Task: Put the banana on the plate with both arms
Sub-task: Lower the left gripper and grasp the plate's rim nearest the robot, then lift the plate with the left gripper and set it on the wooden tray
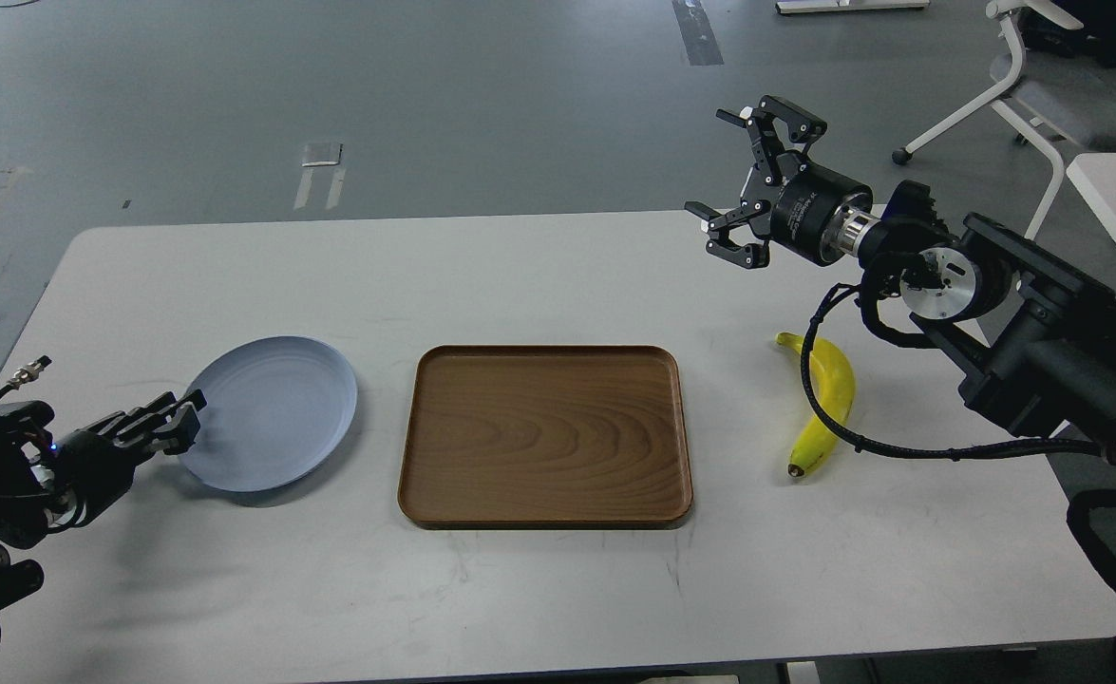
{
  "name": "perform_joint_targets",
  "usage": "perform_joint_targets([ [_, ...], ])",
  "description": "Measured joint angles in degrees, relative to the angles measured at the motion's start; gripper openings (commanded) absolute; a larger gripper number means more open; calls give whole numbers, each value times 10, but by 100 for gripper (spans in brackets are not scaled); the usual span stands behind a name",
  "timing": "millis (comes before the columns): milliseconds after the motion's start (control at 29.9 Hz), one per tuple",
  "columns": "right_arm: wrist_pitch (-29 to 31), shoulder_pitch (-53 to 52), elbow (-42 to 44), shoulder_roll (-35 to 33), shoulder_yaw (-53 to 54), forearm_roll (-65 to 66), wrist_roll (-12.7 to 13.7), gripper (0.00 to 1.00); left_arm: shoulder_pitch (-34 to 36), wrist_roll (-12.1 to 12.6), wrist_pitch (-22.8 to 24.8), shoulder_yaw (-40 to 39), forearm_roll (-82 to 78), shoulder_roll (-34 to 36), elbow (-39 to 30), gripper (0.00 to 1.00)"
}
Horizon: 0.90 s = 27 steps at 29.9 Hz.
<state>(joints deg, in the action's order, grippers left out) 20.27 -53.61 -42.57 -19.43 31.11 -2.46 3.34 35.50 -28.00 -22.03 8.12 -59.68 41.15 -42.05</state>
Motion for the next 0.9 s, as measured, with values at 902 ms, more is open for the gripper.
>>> perform_joint_targets([
  [902,-4,-5,1,0,2,-1,-1,100,42,0,0,-6,-1,11,-26,0],
])
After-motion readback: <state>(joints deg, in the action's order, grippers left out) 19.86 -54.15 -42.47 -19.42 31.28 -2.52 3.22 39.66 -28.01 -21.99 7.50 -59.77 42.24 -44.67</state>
